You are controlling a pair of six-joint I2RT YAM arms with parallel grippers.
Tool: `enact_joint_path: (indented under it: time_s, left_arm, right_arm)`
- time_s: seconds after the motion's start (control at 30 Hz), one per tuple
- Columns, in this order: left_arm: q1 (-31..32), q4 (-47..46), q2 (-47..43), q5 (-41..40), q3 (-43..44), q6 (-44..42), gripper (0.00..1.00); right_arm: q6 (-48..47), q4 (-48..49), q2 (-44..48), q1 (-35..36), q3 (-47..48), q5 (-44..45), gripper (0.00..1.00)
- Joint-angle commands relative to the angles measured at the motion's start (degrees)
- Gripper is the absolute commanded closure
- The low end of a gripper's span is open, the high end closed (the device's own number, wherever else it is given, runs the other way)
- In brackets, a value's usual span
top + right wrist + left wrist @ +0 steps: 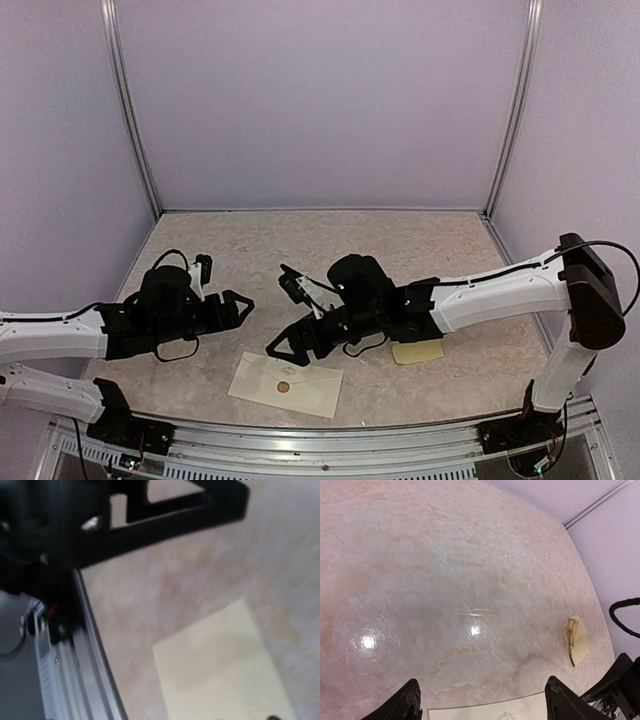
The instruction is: Place the letter into the envelope and seal it
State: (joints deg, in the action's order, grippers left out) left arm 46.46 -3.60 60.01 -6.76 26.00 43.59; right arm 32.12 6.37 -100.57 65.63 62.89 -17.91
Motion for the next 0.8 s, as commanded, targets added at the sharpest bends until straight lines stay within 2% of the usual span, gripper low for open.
enact_joint_path:
  time_s: [0.0,0.23,0.4,0.57,0.67,0.77]
  left_arm:
    - [-6.8,1.2,0.7,0.3,3.9,-8.2,0.16]
    - [-23.6,-8.5,4.5,5.5,3.4,-15.3,0.11]
    - [-37.5,-18.1,5.4,8.9,-0.1,-19.4,0.10]
    - [-52.1,-28.8,4.2,10.8,-5.2,-21.4,0.08]
    - [-57.2,-34.8,3.3,8.8,-8.7,-22.4,0.07]
    - [-58.1,-39.8,3.9,6.2,-10.9,-25.4,0.05]
  right_arm:
    - [-2.2,-3.7,4.5,-4.0,-3.7,7.0,0.08]
    - [-5.9,-4.2,9.6,-15.6,-9.4,10.9,0.05]
    - [-10.4,-3.3,15.2,-28.7,-15.7,11.6,0.04]
    - [-15.3,-0.5,23.1,-44.8,-21.8,10.1,0.01]
    - [-17.5,3.4,26.5,-56.4,-25.5,7.2,0.00]
    - [-19.2,8.9,29.3,-64.0,-29.6,7.0,0.00]
